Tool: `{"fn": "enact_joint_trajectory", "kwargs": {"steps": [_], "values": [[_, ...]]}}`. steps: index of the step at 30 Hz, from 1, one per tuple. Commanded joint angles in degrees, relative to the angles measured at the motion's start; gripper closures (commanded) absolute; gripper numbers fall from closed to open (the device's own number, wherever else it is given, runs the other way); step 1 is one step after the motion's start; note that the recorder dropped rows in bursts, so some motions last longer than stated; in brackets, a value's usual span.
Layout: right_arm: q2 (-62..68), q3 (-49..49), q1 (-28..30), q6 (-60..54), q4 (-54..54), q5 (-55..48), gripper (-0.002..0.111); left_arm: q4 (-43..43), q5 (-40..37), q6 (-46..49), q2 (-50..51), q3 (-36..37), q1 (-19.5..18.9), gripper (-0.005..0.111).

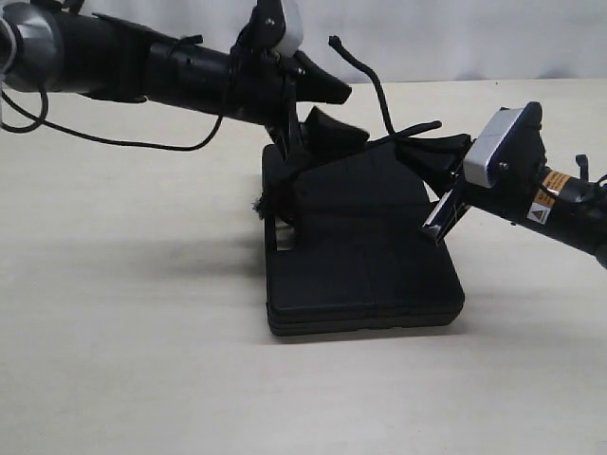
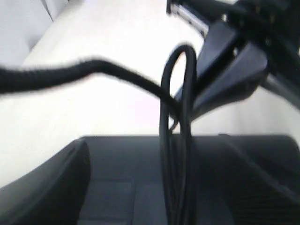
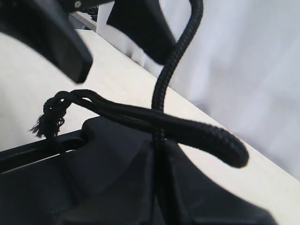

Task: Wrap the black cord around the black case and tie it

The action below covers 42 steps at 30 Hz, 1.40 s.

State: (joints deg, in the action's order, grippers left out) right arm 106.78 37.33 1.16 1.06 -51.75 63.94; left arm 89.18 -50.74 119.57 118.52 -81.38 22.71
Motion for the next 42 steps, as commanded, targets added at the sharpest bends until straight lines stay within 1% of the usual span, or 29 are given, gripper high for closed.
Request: {"fn": "enact_joint_trajectory", "kwargs": {"steps": [1,5,10,15,17,18,19,20,21,22,24,26,28,29,31,34,38,42], "values": [[-0.36,-0.09,0.02,0.31,0.07,0.5,0.104,10.49,-1.2,-1.4,0.01,0.01,0.55,0.038],[-0.36,-0.09,0.02,0.31,0.07,0.5,0.104,10.76,3.32,-0.25,2.32,-0.62,2.45,0.038],[-0.36,-0.09,0.02,0.31,-0.81,0.52,0.104,10.76,3.39,3.04,3.84,-0.73,5.06,0.038],[-0.36,-0.09,0.02,0.31,-2.27,0.52,0.104,10.76,3.18,3.24,3.84,-3.07,6.19,0.038],[-0.36,-0.09,0.02,0.31,-2.27,0.52,0.104,10.76,3.18,3.24,3.84,-4.2,6.32,0.046],[-0.36,-0.09,0.02,0.31,-2.27,0.52,0.104,10.76,3.05,3.24,3.84,-4.31,6.32,0.061],[-0.36,-0.09,0.02,0.31,-2.27,0.52,0.104,10.76,3.05,3.24,3.84,-4.31,6.32,0.069],[-0.36,-0.09,0.02,0.31,-2.27,0.52,0.104,10.76,3.84,3.24,3.84,-4.31,6.32,0.087],[-0.36,-0.09,0.02,0.31,-2.27,0.52,0.104,10.76,3.99,3.24,3.84,-4.31,6.32,0.095],[-0.36,-0.09,0.02,0.43,-2.28,0.37,0.104,10.76,4.11,3.24,3.84,-4.69,6.32,0.107],[-0.36,-0.09,0.02,1.25,-2.28,0.25,0.102,10.76,4.21,3.24,3.84,-6.41,6.32,0.107],[-0.36,-0.09,0.02,1.25,-1.6,-1.4,0.09,10.76,4.21,3.24,3.84,-8.73,6.32,0.107],[-0.36,-0.09,0.14,0.07,-0.66,-5.93,0.076,10.76,4.31,3.14,3.84,-11.04,6.32,0.107],[-0.36,-0.09,0.14,-1.06,1.85,-9.63,0.067,10.76,4.62,3.14,3.84,-12.15,6.32,0.107],[-0.36,-0.09,0.14,-2.29,7.41,-12.97,0.057,10.76,4.62,3.14,3.84,-13.87,6.32,0.107],[-0.36,-0.09,0.14,-2.56,10.88,-13.34,0.054,10.76,4.79,3.14,3.19,-15.3,6.32,0.107],[-0.36,-0.09,0.14,-2.56,12.84,-13.34,0.054,10.76,6.16,3.14,1.4,-15.93,6.32,0.107],[-0.58,-0.09,0.14,-1.06,17.13,-13.34,0.054,10.76,3.91,3.14,0.11,-16.03,6.32,0.107]]}}
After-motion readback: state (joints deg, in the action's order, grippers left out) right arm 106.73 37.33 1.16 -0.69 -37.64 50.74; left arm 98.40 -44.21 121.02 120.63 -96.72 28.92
